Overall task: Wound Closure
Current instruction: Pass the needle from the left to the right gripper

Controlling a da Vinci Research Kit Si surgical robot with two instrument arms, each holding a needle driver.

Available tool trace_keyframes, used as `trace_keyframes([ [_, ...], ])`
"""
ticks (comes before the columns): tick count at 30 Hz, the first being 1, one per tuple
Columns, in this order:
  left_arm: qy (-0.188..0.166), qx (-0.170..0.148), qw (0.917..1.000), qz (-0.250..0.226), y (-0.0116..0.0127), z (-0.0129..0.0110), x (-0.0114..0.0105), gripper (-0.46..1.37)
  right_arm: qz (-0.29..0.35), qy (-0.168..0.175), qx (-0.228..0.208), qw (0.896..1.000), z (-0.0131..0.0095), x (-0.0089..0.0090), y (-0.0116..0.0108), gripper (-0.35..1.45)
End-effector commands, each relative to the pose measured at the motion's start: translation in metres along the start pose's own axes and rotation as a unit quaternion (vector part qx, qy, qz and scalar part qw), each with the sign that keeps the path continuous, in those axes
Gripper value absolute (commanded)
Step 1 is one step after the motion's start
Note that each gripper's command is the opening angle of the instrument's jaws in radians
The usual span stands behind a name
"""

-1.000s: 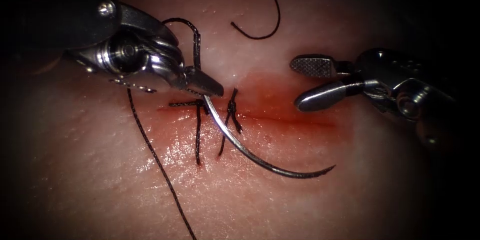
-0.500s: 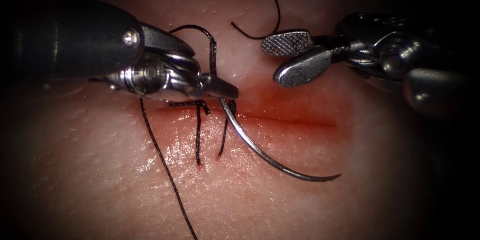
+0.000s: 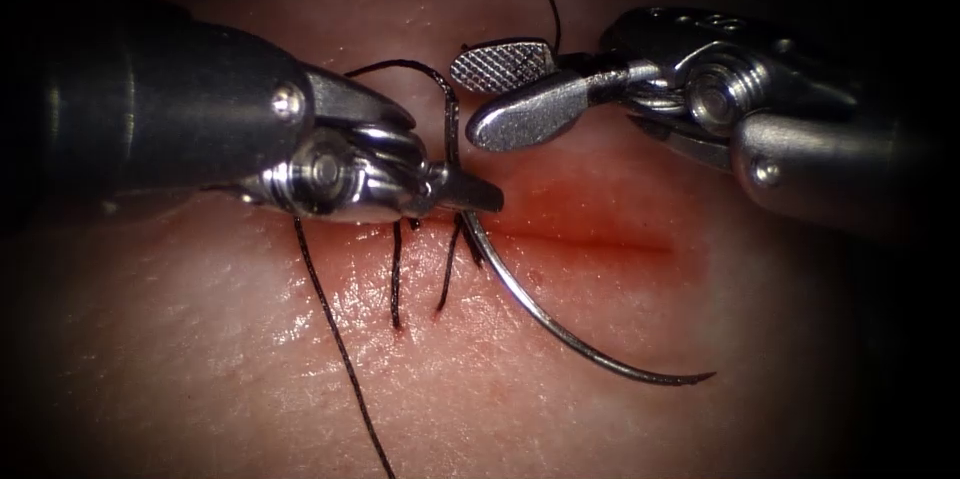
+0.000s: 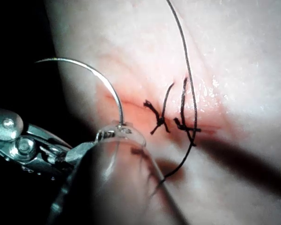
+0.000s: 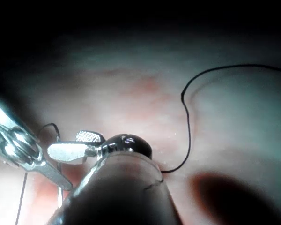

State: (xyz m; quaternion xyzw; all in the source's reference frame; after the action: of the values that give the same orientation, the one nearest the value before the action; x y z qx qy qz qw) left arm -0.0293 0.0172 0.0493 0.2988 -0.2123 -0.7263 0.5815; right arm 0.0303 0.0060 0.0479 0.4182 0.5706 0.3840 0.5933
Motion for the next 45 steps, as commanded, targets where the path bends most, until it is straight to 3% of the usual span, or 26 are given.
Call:
trace_keyframes([
  [1, -0.001, -0.004, 1.0000, -0.001, 0.0001, 0.0002, 0.0000, -0.35, 0.000, 0.000, 0.000, 1.000, 0.0000, 0.0000, 0.0000, 0.77],
  [8, 0.001, -0.004, 1.0000, -0.003, 0.0000, 0.0005, 0.0001, -0.35, -0.006, 0.003, 0.000, 1.000, 0.0003, 0.0002, -0.0001, 0.49],
  [14, 0.006, -0.004, 1.0000, -0.001, -0.0004, 0.0009, 0.0001, -0.35, -0.012, 0.005, 0.001, 1.000, 0.0006, 0.0002, -0.0001, 0.36],
  [16, 0.006, -0.002, 1.0000, -0.002, -0.0004, 0.0009, 0.0000, -0.35, -0.018, 0.005, 0.002, 1.000, 0.0006, 0.0002, -0.0002, 0.18],
  [17, 0.006, -0.002, 1.0000, -0.002, -0.0004, 0.0008, 0.0001, -0.35, -0.021, 0.004, 0.003, 1.000, 0.0004, 0.0001, -0.0002, -0.33],
  [26, 0.006, 0.000, 0.9999, -0.016, -0.0007, 0.0007, 0.0005, -0.35, -0.064, 0.002, 0.013, 0.998, 0.0000, 0.0006, -0.0002, -0.35],
  [27, 0.006, 0.000, 0.9997, -0.022, -0.0007, 0.0007, 0.0005, -0.18, -0.069, 0.003, 0.010, 0.998, 0.0000, 0.0008, -0.0002, -0.35],
  [29, 0.007, 0.001, 0.9988, -0.049, -0.0007, 0.0007, 0.0005, 0.48, -0.073, 0.006, 0.004, 0.997, -0.0001, 0.0012, -0.0003, -0.35],
  [33, 0.008, 0.016, 0.9960, -0.087, -0.0005, 0.0004, 0.0007, 0.83, -0.089, 0.018, -0.015, 0.996, -0.0002, 0.0023, -0.0003, -0.35],
  [37, 0.005, 0.035, 0.9933, -0.110, -0.0002, -0.0001, 0.0010, 0.99, -0.094, 0.028, -0.037, 0.995, -0.0003, 0.0032, 0.0000, -0.35],
  [45, 0.003, 0.071, 0.9832, -0.168, 0.0007, -0.0010, 0.0013, 1.10, -0.092, 0.050, -0.097, 0.990, -0.0003, 0.0039, 0.0009, -0.35],
])
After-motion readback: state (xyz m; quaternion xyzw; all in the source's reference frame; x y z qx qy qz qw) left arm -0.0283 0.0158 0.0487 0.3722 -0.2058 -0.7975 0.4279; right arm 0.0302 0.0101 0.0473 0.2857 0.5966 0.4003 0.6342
